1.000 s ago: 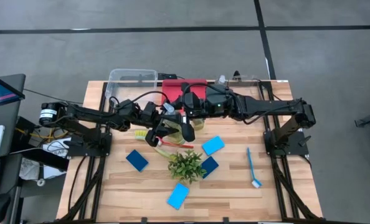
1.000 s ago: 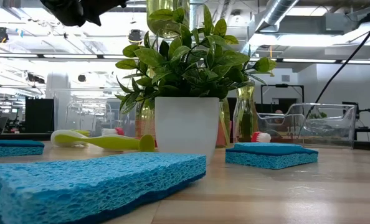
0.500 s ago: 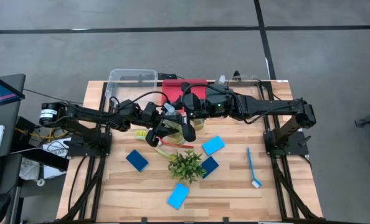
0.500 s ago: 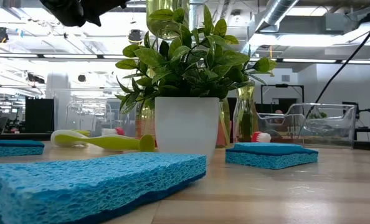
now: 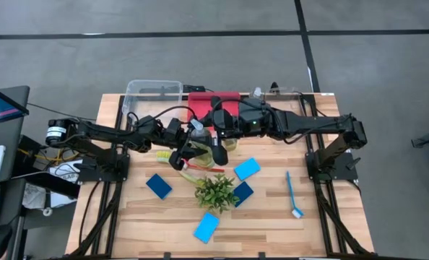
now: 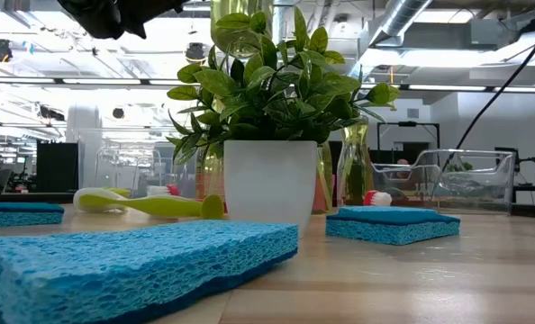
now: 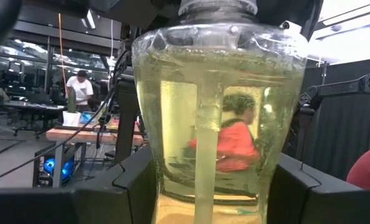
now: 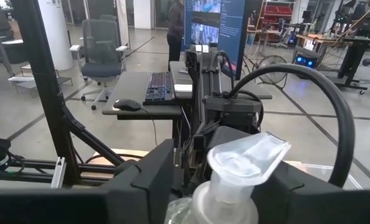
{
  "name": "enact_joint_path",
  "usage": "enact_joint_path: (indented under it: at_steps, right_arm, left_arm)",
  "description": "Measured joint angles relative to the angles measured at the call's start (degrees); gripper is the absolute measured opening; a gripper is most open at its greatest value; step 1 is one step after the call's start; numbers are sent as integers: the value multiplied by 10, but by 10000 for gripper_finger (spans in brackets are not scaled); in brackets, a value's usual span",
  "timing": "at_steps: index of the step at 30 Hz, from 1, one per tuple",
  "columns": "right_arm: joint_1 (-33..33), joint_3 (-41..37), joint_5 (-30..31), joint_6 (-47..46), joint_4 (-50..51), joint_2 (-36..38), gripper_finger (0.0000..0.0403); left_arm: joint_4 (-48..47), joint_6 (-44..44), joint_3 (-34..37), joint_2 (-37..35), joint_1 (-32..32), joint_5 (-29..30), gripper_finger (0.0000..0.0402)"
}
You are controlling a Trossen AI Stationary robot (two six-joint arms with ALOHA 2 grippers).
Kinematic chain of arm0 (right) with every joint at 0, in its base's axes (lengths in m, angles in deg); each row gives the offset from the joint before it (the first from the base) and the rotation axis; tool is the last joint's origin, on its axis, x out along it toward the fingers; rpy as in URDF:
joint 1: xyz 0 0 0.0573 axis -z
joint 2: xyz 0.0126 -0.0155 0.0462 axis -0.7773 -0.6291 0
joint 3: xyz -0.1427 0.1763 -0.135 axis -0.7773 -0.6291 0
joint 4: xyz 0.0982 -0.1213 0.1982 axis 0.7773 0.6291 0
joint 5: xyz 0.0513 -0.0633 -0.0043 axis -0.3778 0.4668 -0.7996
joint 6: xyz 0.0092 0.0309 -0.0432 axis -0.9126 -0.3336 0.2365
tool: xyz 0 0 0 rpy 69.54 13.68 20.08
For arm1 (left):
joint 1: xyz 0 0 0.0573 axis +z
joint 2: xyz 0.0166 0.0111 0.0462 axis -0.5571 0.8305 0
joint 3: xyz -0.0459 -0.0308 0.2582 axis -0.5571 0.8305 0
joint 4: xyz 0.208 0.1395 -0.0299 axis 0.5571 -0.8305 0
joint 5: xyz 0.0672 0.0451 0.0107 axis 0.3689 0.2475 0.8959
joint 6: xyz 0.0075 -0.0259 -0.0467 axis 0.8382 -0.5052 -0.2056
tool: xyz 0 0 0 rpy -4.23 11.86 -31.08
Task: Pick & Place Kitchen Sink Supplies
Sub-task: Put the yellow dishwashing liquid into the white bin
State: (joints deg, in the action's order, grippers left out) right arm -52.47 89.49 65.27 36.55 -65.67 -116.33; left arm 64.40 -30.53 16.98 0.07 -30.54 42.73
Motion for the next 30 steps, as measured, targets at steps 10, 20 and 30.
enact_joint_path:
  at_steps: [10,20,30]
  right_arm:
    - [0,0,-1,3,2,2,241]
    - [0,0,-1,5,5,2,245]
    - [0,0,3,5,54,30,245]
  left_arm:
    - [2,0,0,0,0,2,217]
    - [2,0,0,0,0,1,216]
    - [2,-13,0,0,0,-2,218]
